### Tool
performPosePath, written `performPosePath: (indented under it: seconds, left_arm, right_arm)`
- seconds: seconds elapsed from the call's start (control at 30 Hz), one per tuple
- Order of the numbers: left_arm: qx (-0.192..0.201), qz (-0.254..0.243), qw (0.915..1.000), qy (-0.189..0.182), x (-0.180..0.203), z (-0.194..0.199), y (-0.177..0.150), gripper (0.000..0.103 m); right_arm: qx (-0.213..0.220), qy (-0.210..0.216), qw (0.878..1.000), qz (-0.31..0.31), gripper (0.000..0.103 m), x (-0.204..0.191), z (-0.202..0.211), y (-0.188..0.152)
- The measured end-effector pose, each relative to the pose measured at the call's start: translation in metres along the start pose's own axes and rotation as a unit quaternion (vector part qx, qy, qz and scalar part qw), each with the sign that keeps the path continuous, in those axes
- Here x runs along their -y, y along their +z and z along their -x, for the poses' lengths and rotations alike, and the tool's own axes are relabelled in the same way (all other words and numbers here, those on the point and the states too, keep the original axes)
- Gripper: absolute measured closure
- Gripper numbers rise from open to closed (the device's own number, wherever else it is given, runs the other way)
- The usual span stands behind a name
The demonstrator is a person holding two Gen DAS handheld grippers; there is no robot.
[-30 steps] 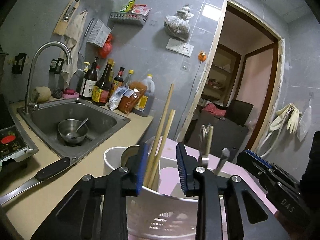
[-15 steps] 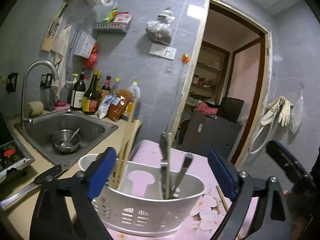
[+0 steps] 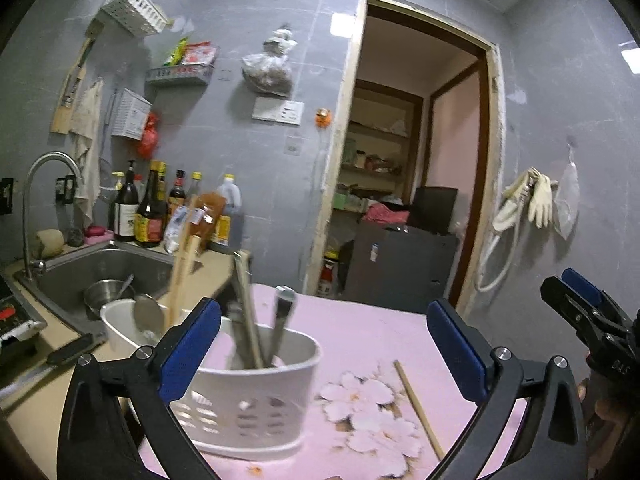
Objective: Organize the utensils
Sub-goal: 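Move both grippers back to the last two chopsticks on the cloth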
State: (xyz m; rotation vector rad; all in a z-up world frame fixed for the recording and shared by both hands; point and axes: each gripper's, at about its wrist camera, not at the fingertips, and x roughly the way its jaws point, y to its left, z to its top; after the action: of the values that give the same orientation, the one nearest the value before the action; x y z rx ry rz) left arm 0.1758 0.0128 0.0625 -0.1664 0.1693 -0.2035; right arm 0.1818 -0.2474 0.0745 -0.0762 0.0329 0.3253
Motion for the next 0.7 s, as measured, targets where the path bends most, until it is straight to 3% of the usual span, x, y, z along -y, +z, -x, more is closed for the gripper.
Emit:
performPosePath:
  seconds: [0.43,0.7]
  left_arm:
    - [-0.055,-0.061,0.9963,-0.026,0.047,-0.019,-0.035,0.002]
    - [-0.145,-0.083,0.9859,-0.014,0.055,-0.048,-0.058,0.002]
  right_arm:
    - [-0.061,-0.035,0.997,-0.024,0.0,0.037,0.01,-0.033]
    - [-0.143,-0.023,0.989,-0.027,0.0,0.045,-0.008,-0.055]
